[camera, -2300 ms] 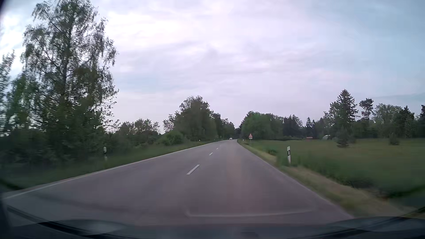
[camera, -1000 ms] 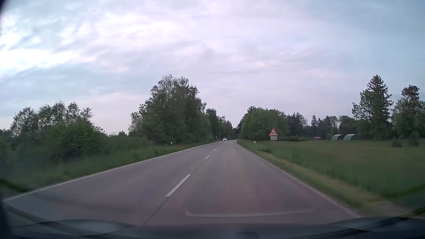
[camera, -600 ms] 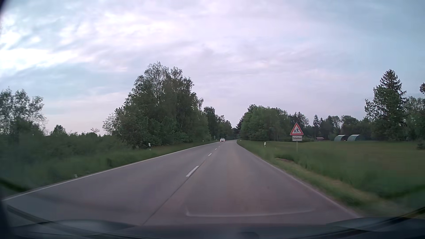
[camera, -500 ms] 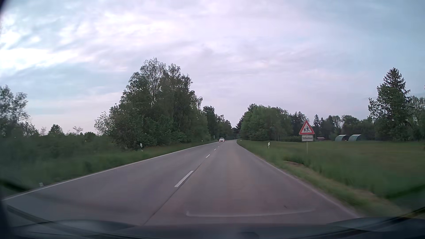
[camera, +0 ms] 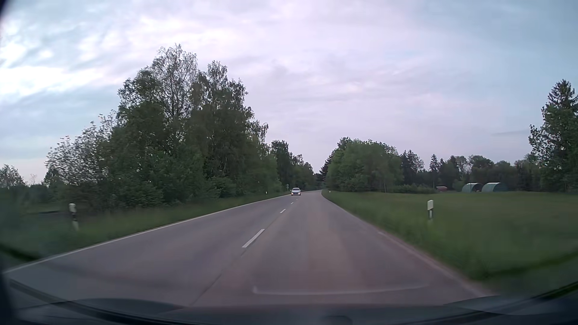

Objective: Follow the waypoints while adhering to traffic rules and regulations

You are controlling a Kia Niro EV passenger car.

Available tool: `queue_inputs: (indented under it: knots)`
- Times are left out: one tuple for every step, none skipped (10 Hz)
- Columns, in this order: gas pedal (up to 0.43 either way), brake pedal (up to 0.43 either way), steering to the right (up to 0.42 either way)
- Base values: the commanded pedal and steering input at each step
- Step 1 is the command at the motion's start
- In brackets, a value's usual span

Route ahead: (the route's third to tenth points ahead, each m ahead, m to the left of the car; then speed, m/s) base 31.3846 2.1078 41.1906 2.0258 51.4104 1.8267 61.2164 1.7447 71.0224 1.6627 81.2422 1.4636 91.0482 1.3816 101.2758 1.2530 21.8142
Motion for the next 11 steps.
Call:
queue_inputs:
  knots:
    - [0.248,0.000,0.003]
    - [0.248,0.000,0.003]
    - [0.240,0.000,0.003]
    - [0.240,0.000,0.003]
    - [0.240,0.000,0.003]
    - [0.240,0.000,0.003]
    - [0.240,0.000,0.003]
    - [0.240,0.000,0.003]
    - [0.240,0.000,0.002]
    - [0.240,0.000,0.002]
    - [0.248,0.000,0.002]
